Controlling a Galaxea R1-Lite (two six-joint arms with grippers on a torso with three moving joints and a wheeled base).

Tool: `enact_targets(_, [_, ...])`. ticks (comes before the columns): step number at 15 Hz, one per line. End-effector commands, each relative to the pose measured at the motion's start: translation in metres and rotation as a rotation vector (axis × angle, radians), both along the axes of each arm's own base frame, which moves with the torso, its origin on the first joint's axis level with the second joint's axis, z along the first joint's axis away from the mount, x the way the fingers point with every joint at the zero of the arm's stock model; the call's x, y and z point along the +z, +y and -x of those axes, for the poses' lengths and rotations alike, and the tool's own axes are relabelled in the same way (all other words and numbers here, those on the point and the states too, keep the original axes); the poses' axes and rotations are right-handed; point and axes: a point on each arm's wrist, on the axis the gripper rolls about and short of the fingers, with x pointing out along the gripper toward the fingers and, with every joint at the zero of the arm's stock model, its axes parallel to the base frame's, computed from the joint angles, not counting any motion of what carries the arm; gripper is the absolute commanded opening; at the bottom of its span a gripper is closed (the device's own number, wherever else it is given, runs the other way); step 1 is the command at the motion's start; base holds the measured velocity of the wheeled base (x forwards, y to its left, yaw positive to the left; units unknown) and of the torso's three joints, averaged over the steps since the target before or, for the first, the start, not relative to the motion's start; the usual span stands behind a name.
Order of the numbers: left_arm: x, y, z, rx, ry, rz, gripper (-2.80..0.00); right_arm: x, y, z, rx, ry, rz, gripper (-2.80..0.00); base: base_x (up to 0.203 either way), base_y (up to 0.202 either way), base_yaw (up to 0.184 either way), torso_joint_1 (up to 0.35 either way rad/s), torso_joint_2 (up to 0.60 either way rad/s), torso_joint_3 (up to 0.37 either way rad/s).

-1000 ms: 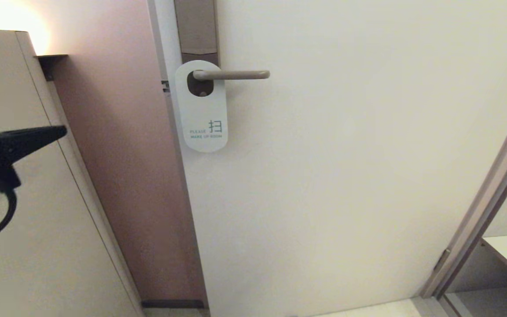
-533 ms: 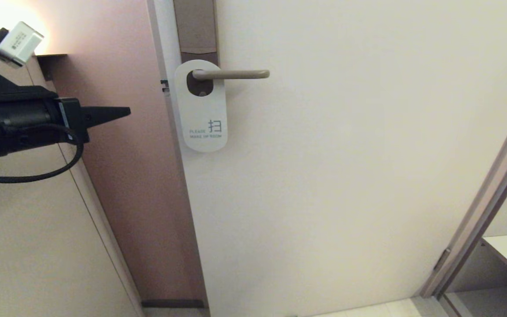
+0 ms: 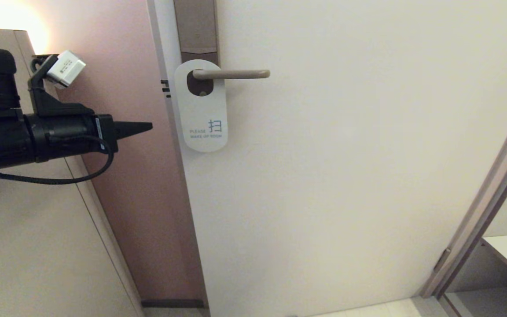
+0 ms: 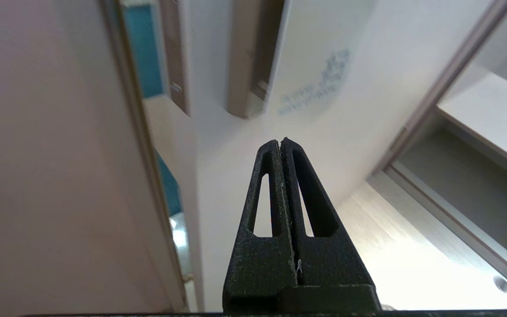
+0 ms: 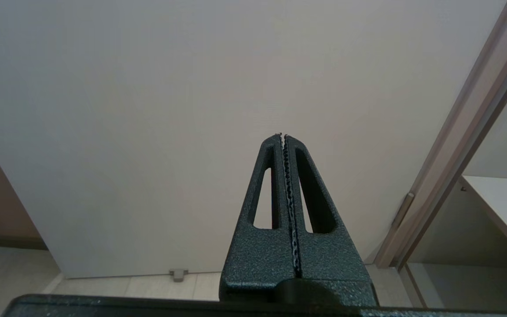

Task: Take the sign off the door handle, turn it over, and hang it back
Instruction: Take down the sign

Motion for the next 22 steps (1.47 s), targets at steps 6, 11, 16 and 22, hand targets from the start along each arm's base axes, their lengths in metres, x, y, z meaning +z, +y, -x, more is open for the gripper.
enact_targets(6, [-0.019,-0.015,0.003,-0.055,0.027,-0.001,-2.8,0.0,0.0,0.0,0.001,0.001,0.001,-2.8,0.0,0.0,0.0,0.0,0.0,0.0])
enact_targets(11, [-0.021,-0.014,0.005,-0.053,0.041,0.009,0.0,0.0,0.0,0.0,0.001,0.001,0.001,-2.8,0.0,0.0,0.0,0.0,0.0,0.0])
enact_targets(16, [-0.023,-0.014,0.002,-0.058,0.035,0.016,0.0,0.0,0.0,0.0,0.001,0.001,0.001,-2.8,0.0,0.0,0.0,0.0,0.0,0.0])
enact_targets(22, [-0.029,-0.012,-0.015,-0.181,-0.008,0.059,0.0,0.0,0.0,0.0,0.001,0.001,0.001,-2.8,0.0,0.0,0.0,0.0,0.0,0.0])
